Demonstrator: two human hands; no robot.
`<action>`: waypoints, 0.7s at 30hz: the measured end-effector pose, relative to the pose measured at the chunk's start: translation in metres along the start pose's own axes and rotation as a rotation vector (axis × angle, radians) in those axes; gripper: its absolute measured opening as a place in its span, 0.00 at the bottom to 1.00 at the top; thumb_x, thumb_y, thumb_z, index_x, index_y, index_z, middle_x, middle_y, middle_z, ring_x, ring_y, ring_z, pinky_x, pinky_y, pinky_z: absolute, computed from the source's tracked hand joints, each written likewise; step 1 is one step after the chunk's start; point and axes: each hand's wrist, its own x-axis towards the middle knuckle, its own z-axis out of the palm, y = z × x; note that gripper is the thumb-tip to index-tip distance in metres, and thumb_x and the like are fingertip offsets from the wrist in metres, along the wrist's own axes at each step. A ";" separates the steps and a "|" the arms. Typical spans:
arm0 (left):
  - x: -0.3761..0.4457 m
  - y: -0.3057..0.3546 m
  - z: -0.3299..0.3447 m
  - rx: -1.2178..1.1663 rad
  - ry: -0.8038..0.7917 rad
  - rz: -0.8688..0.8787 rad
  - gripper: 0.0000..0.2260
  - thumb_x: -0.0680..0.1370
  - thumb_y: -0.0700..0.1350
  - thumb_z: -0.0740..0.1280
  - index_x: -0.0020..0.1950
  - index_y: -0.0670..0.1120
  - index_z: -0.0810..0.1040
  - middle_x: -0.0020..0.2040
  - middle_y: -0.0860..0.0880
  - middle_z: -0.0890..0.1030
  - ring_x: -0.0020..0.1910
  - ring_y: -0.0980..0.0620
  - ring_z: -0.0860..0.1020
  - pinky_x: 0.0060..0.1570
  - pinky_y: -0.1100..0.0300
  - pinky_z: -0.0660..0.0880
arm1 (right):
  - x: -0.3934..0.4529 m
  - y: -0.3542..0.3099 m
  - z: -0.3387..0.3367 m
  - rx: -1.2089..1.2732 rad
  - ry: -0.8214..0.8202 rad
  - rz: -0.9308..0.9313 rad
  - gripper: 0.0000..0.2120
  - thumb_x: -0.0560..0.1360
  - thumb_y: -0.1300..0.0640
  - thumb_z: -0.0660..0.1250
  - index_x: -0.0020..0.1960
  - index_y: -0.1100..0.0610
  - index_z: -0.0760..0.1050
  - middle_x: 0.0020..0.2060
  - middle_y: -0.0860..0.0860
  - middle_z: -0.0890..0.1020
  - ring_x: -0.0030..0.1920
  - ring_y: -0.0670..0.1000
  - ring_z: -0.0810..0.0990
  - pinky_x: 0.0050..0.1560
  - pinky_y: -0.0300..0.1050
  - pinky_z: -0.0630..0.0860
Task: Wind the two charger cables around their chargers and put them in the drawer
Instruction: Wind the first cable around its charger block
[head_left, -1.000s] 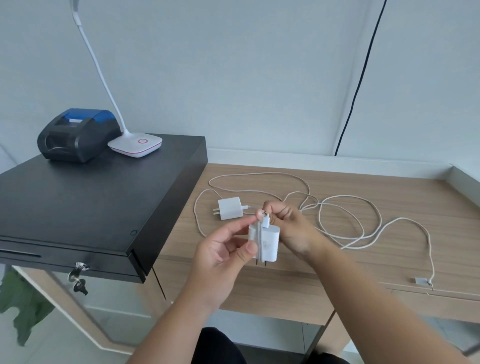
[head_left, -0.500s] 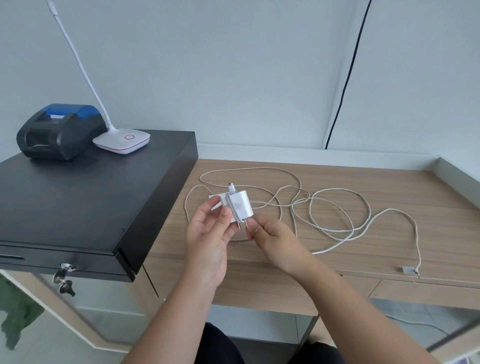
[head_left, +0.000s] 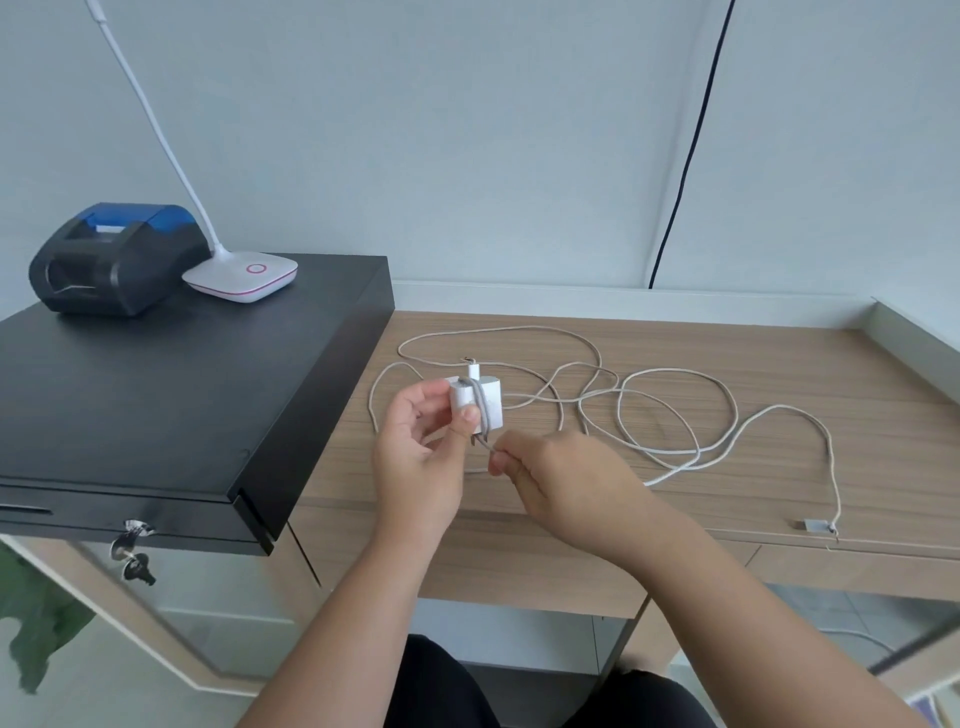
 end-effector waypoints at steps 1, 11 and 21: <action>-0.002 0.000 0.001 0.043 -0.012 0.027 0.12 0.75 0.38 0.72 0.52 0.52 0.76 0.46 0.54 0.84 0.49 0.55 0.82 0.49 0.61 0.77 | 0.001 0.000 -0.003 -0.015 0.001 -0.016 0.09 0.80 0.51 0.57 0.52 0.50 0.76 0.33 0.49 0.76 0.39 0.59 0.79 0.36 0.47 0.72; -0.013 0.001 -0.009 0.234 -0.179 0.118 0.12 0.74 0.39 0.73 0.53 0.53 0.79 0.49 0.53 0.84 0.49 0.57 0.82 0.48 0.60 0.79 | 0.023 0.017 -0.051 -0.165 0.173 -0.175 0.11 0.78 0.45 0.62 0.48 0.51 0.79 0.35 0.49 0.81 0.37 0.52 0.78 0.34 0.44 0.73; -0.016 0.017 -0.015 0.069 -0.276 0.015 0.11 0.76 0.51 0.67 0.58 0.56 0.76 0.53 0.59 0.82 0.52 0.54 0.82 0.50 0.52 0.80 | 0.035 0.018 -0.033 0.541 0.299 -0.104 0.05 0.71 0.54 0.75 0.41 0.56 0.82 0.39 0.49 0.84 0.28 0.44 0.74 0.31 0.40 0.68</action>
